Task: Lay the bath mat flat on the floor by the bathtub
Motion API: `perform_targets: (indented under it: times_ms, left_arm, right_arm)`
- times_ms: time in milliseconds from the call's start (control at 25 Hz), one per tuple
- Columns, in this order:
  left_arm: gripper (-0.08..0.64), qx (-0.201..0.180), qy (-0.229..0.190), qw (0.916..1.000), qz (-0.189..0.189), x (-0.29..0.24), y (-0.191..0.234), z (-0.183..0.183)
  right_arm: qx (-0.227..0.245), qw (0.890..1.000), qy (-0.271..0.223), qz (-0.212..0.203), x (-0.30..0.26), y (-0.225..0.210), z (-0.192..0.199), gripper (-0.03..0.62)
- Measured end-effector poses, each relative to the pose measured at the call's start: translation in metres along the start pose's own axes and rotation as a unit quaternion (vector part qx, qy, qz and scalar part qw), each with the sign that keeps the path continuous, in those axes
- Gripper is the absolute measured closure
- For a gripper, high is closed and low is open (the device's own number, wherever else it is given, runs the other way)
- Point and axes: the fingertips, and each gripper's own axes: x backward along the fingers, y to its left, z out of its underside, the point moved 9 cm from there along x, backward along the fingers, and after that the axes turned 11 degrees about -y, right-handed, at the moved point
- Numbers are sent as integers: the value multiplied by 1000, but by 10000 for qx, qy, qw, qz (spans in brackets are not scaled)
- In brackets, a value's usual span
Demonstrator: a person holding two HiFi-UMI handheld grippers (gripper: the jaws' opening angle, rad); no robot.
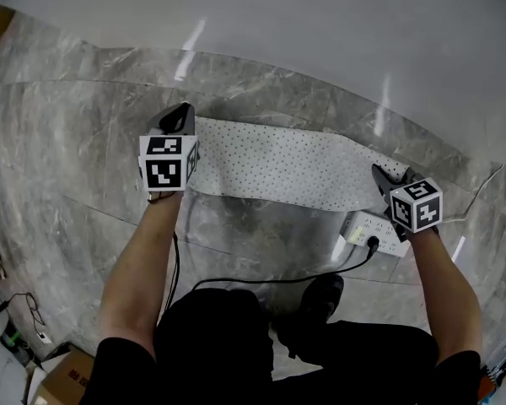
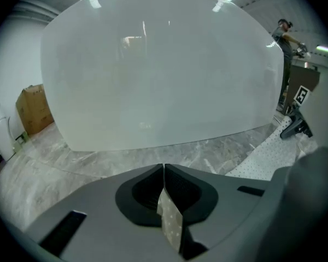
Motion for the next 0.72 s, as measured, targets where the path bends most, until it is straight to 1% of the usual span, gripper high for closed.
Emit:
perform_targets:
  times_ms: [160, 240, 280, 360, 440, 560, 600, 720]
  left_arm:
    - [541, 130, -406, 9991, 67, 2, -6, -31]
    - [541, 202, -652, 9975, 159, 2, -11, -44]
    - [541, 205, -706, 9971, 209, -1, -14, -47]
    - [541, 170, -590, 9977, 295, -8, -21, -44]
    - [541, 126, -304, 9985, 427, -12, -27, -29]
    - [541, -186, 89, 9974, 688, -8, -32, -8]
    - [541, -321, 187, 9967, 719, -4, -34, -3]
    - [541, -592, 344, 9950, 729, 7, -38, 1]
  right_arm:
    - [430, 9990, -68, -26, 5, 2, -19, 571]
    - [544, 9984, -143, 58, 8, 0, -29, 571]
    - [533, 9984, -162, 100, 8, -2, -30, 569]
    - [365, 9991, -147, 167, 6, -7, -24, 569]
    - [69, 9996, -98, 236, 4, -14, -9, 568]
    - [-408, 9990, -4, 173, 2, -28, 11, 545]
    - [-451, 9989, 56, 103, 3, -32, 16, 535]
    - [-264, 9994, 217, -81, 4, -35, 25, 522]
